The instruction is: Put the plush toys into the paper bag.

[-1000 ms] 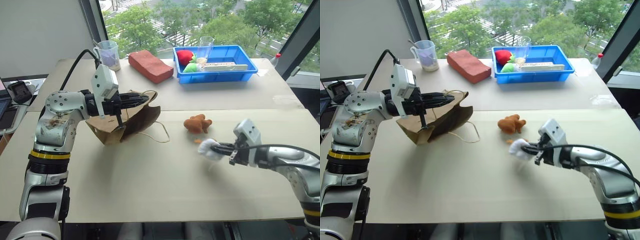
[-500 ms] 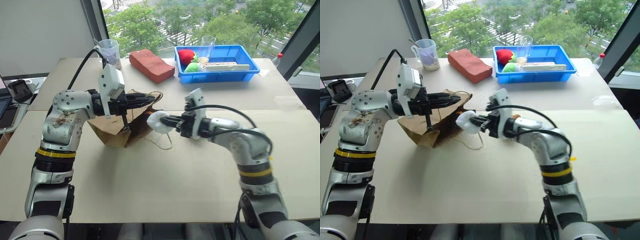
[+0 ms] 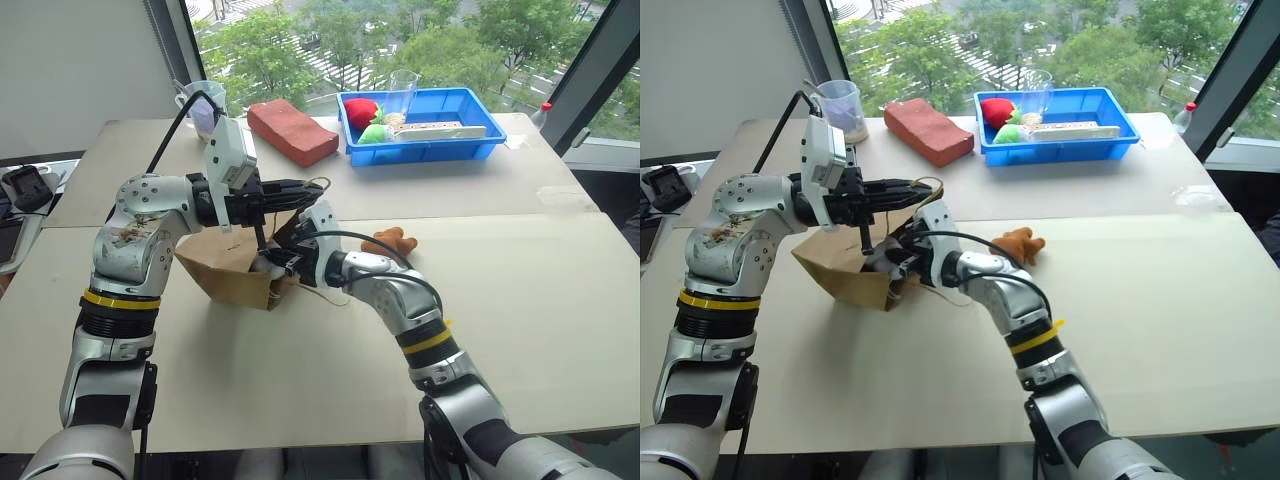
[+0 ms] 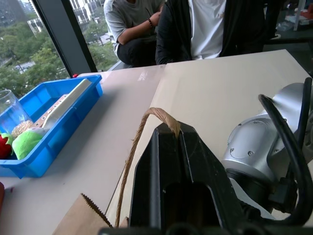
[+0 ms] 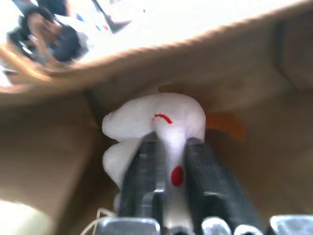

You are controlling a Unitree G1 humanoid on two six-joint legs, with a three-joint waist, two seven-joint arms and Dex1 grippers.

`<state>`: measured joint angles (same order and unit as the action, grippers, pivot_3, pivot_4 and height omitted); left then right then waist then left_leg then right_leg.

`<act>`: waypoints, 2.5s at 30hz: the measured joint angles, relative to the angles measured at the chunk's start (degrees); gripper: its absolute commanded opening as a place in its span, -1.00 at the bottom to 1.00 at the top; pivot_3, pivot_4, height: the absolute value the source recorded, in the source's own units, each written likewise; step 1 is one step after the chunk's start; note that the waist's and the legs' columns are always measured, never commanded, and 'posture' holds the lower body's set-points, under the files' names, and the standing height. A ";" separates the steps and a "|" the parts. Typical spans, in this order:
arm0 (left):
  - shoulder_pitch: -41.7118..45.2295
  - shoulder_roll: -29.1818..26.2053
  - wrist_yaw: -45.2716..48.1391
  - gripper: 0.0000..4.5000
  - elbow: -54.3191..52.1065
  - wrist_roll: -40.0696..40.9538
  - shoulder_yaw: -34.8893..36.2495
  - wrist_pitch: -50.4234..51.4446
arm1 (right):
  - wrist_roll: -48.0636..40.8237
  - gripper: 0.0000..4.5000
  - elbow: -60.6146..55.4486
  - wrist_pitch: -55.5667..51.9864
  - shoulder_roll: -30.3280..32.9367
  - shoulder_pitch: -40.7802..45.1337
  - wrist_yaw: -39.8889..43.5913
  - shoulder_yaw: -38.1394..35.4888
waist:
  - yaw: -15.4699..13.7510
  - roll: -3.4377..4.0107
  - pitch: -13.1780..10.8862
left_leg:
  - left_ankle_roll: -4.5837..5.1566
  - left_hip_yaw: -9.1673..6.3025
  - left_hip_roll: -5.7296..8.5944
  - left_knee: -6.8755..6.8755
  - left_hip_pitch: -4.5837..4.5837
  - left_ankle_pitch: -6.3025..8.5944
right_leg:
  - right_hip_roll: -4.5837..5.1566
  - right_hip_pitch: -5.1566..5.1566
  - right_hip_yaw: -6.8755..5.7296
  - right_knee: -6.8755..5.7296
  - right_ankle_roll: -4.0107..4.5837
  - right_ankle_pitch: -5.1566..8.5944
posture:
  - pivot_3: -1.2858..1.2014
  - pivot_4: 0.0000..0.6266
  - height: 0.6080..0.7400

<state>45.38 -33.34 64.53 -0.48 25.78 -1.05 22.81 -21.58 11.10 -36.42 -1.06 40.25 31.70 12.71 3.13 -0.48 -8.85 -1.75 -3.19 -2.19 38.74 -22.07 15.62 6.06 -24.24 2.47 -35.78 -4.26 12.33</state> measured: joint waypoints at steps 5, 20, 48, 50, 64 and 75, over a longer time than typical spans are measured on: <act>-0.01 -0.09 0.11 -1.00 0.25 0.00 -0.02 -0.15 | -0.17 0.62 -4.44 1.78 2.76 -4.29 5.22 0.07 | -0.01 0.00 0.00 | -0.01 0.00 0.01 0.02 -0.01 0.00 | 0.00 0.01 0.01 0.00 0.00 0.00 | 0.03 -0.52 1.00; -0.01 -0.57 0.57 -1.00 0.80 0.02 -0.02 -0.36 | 5.10 0.99 -9.23 6.01 25.64 -9.52 3.69 -11.99 | -0.54 -0.01 -0.01 | 0.03 0.04 0.03 0.02 0.00 0.02 | 0.02 0.05 0.04 0.05 0.00 0.00 | 0.03 -0.52 1.00; -0.79 -1.27 0.80 -1.00 0.02 -0.02 -0.03 -0.48 | -0.09 -0.99 -12.80 -3.41 20.23 -5.49 10.22 -7.64 | -0.51 0.00 -0.01 | 0.03 -0.01 0.06 0.04 0.02 0.02 | 0.01 0.06 0.08 0.04 0.00 0.00 | 0.03 -0.52 1.00; -0.77 -1.26 0.83 -1.00 0.00 -0.01 -0.05 -0.48 | -0.09 -0.99 -12.81 -3.67 19.26 -4.82 10.06 -6.26 | -0.59 0.00 -0.01 | 0.03 -0.01 0.06 0.04 0.02 0.02 | 0.01 0.07 0.08 0.04 0.00 0.00 | 0.03 -0.52 1.00; 0.08 -0.46 1.38 -1.00 0.03 0.07 -0.40 -0.43 | 4.91 -0.99 1.80 3.27 4.37 2.68 5.18 -1.05 | -0.30 0.01 -0.01 | -0.01 -0.03 0.05 0.00 0.03 0.00 | 0.01 0.00 0.06 0.00 0.00 0.00 | 0.03 -0.52 1.00; 0.07 -0.21 1.31 -1.00 -0.07 0.16 -0.41 -0.31 | 8.90 0.34 4.81 7.78 3.42 0.91 3.40 -0.12 | 0.04 0.02 -0.02 | -0.02 -0.04 0.06 0.00 0.03 -0.01 | 0.01 0.00 0.06 -0.01 0.00 0.00 | 0.03 -0.52 1.00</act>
<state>45.44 -33.54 65.84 -0.55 25.94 -1.46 22.50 -12.67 15.91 -28.64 2.36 41.16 35.09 12.59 3.17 -0.46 -8.87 -1.77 -3.23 -2.13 38.74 -22.05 15.61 6.07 -24.24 2.53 -35.79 -4.26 12.33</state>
